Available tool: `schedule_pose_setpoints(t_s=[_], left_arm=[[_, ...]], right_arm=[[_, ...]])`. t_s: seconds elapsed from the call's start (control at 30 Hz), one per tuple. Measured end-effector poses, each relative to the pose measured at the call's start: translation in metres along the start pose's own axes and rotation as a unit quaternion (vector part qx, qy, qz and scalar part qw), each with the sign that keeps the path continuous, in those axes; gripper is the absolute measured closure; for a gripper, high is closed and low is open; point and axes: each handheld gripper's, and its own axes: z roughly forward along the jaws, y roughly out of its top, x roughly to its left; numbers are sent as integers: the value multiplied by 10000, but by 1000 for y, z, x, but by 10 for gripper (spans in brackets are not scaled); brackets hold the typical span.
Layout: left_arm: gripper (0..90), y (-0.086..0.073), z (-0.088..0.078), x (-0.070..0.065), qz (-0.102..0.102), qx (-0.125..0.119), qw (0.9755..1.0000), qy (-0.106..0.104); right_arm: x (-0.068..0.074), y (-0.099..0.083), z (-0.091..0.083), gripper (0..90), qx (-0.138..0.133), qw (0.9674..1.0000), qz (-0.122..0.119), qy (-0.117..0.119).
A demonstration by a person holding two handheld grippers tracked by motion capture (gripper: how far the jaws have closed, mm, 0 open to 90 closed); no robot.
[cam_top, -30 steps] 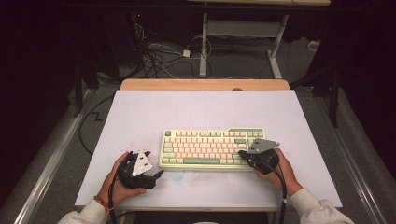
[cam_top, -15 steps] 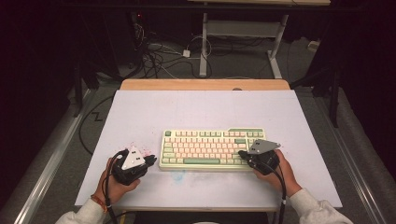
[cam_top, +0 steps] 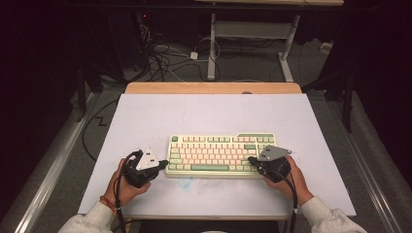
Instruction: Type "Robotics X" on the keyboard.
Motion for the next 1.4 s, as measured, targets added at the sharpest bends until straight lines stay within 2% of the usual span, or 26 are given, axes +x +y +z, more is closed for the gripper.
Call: schedule_pose_setpoints(t_s=[0.33, 0.77, 1.1, 1.4], left_arm=[[874, 14, 13, -1, 65, 48, 10000, -34], [874, 33, 25, -2, 263, 54, 9996, -118], [874, 47, 42, -7, 447, 139, 9985, -290], [874, 53, 55, -11, 529, 237, 9975, -410]], right_arm=[[1, 0, 0, 900, -6, 10000, -15, -24], [2, 0, 0, 900, 18, 10000, -19, -76], [2, 0, 0, 900, 10, 10000, -19, -70], [2, 0, 0, 900, 7, 10000, -32, -66]])
